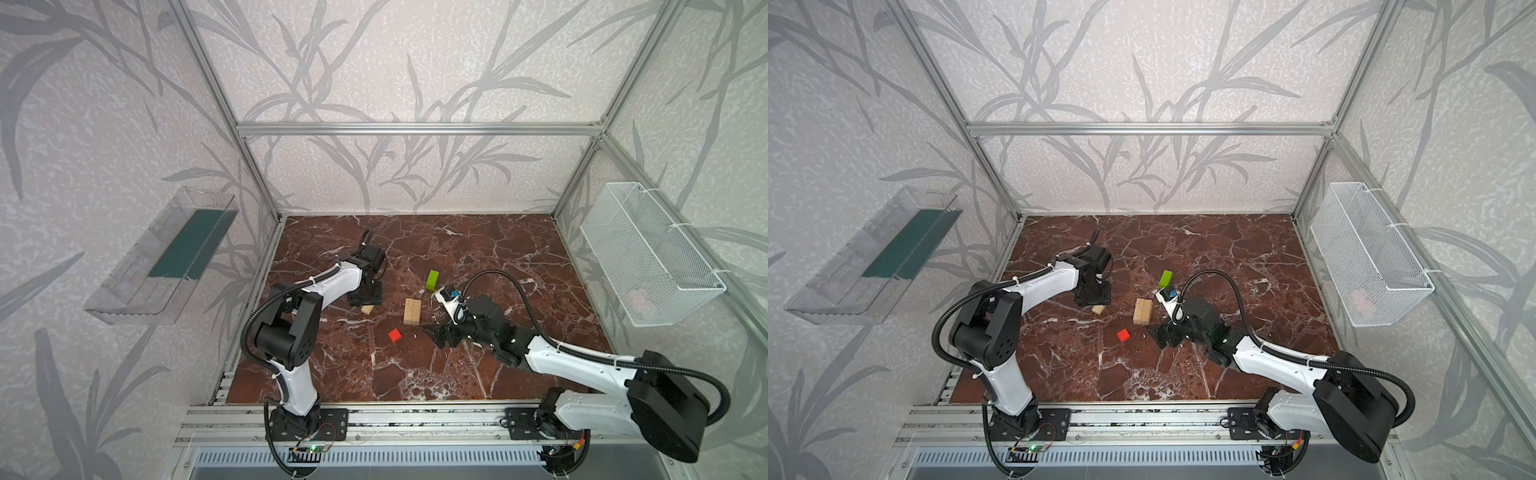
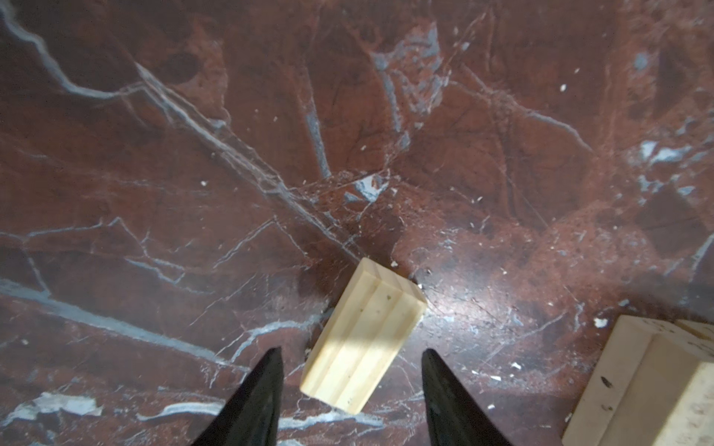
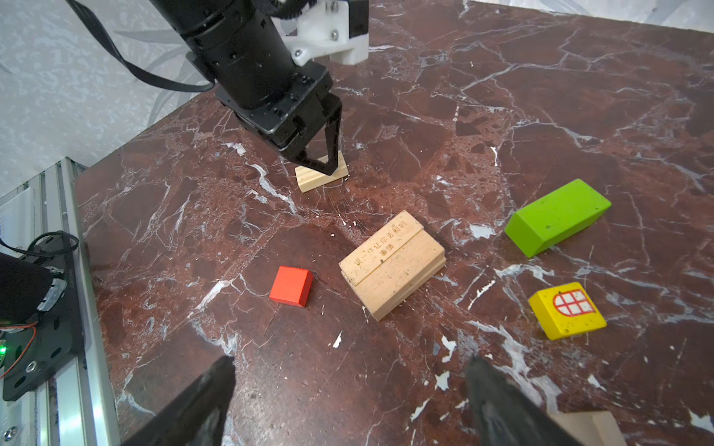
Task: Build the wood block tower
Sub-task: 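Grasp the small pine block with the left gripper and lift it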
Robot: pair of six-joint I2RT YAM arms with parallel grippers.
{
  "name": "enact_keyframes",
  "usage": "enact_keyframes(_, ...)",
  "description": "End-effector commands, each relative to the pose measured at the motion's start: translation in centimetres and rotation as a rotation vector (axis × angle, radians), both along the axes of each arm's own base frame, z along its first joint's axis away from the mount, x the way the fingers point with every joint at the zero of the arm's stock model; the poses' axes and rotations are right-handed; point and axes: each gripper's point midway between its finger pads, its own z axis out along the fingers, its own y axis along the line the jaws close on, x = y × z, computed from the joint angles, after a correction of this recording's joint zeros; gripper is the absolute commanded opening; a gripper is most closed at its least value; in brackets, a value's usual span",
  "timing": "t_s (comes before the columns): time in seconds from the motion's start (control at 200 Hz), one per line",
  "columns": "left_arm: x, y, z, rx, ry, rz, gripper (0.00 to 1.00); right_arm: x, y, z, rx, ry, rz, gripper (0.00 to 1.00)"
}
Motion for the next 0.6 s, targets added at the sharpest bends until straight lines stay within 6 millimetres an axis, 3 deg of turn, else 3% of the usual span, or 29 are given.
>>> enact_keyframes(0.0, 0.4, -0.2, -0.1, -0.007, 0.01, 0.0, 0.56, 0.4, -0.2, 0.7, 0.02, -0.024, -0.018, 0.93)
enact_keyframes(0.195, -0.1, -1.0, -1.4, -0.044, 0.041, 0.013, 0.51, 0.5, -0.1, 0.6, 0.027, -0.012, -0.024, 0.93)
enact_keyframes(0.595, -0.3, -0.4, -3.1, 0.02, 0.048, 0.057, 0.45, 0.6, 0.1, 0.2, 0.019, 0.004, -0.024, 0.94)
